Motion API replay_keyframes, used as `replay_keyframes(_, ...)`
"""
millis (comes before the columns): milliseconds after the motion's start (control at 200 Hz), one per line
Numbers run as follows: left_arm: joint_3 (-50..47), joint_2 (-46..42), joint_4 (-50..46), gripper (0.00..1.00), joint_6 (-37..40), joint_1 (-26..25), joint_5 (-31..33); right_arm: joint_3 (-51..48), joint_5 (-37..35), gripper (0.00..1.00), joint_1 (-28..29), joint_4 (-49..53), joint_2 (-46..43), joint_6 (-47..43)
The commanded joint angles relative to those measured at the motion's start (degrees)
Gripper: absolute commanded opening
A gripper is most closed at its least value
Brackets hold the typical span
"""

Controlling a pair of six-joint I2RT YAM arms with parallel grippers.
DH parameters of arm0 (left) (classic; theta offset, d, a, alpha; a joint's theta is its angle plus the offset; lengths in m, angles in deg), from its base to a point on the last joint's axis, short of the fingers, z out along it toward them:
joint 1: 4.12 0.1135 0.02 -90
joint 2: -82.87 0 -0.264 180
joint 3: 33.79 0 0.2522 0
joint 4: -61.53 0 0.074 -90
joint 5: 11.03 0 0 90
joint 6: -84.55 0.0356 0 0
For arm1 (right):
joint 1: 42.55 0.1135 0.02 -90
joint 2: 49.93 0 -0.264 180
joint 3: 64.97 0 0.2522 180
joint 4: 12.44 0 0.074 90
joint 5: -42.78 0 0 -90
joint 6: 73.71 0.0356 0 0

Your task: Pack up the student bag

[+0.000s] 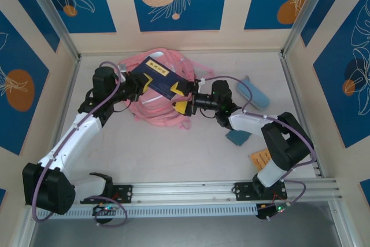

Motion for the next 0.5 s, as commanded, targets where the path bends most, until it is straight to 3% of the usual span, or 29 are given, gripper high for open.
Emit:
replay_keyframes(0,-0.02,-0.28,2.75,0.0,-0.04,-0.32,-1.68,3.0,-0.61,0.77,-1.35,-3.62,0.18,0.56)
replay_keyframes(310,-2.54,0.06,0.78,0.04,3.52,-0.33,-3.33,2.58,-2.15,0.38,-2.94,-2.45,-1.56,-1.69)
replay_keyframes(430,-3.15,0.2,-1.79,0.15,7.34,-0.33,-4.04,1.98,-2.49,0.22,-3.63,-1.17,-2.5,-4.22)
replay_keyframes(495,-2.83,0.24,-5.13,0.26,10.57,-0.33,-3.84,1.67,-2.94,0.13,-4.1,0.6,-3.45,-6.26)
